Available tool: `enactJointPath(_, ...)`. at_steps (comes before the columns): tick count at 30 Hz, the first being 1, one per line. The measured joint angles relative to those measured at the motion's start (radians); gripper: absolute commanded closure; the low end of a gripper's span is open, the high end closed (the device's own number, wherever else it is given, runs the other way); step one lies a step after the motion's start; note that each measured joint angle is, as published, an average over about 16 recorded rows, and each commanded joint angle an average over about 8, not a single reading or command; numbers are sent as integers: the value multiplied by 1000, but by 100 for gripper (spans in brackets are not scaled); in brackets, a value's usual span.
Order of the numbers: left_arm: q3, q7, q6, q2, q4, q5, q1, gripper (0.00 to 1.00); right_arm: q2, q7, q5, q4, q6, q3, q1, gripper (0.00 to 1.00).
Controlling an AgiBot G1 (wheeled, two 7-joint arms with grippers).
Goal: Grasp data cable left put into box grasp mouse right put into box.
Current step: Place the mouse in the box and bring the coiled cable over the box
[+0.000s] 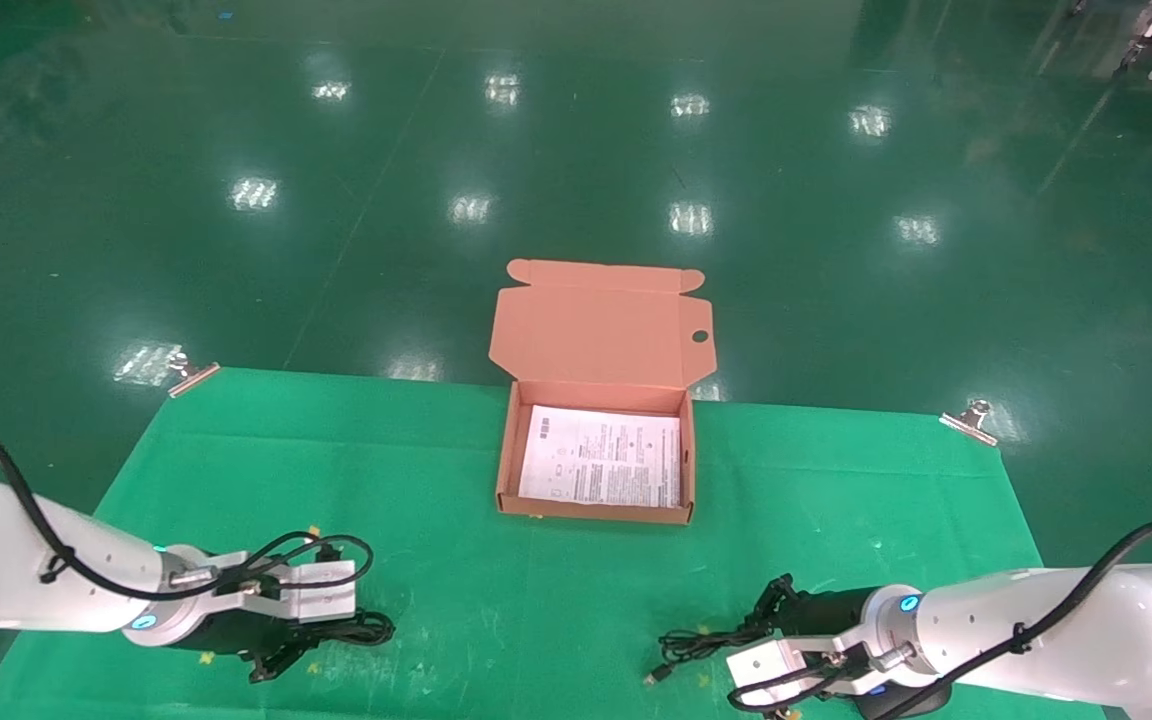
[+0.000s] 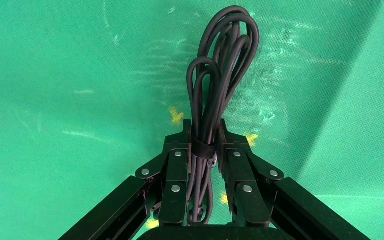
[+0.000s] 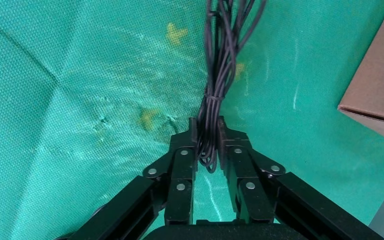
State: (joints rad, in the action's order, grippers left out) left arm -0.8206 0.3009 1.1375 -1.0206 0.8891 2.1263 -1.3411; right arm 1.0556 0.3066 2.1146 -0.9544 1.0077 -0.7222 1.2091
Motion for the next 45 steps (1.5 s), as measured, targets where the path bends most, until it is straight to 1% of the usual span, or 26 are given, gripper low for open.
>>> enactJointPath(8, 13, -1, 6, 35, 58, -13, -5, 100, -33, -13, -27, -38, 13, 23, 18, 100)
enactJointPath(17, 36, 29, 27, 106, 209, -14, -21, 100, -119, -56, -69, -141, 27, 81, 61, 100)
enactJointPath(22, 44, 63, 39, 133, 312, 7, -37, 100, -163, -90, -74, -208, 14, 117, 90, 100)
enactJointPath(27, 51, 100, 41, 129, 389, 41, -65, 100, -179, -116, -74, -264, -12, 149, 132, 100)
enactJointPath(31, 54, 131, 28, 102, 422, 80, -94, 100, -165, -119, -76, -282, -38, 167, 176, 100)
enactJointPath(35, 58, 158, 2, 58, 424, 119, -127, 100, -125, -99, -84, -267, -66, 175, 227, 100)
enactJointPath(45, 68, 223, -107, -63, 366, 241, -187, 100, 19, 27, -140, -136, -126, 169, 335, 100)
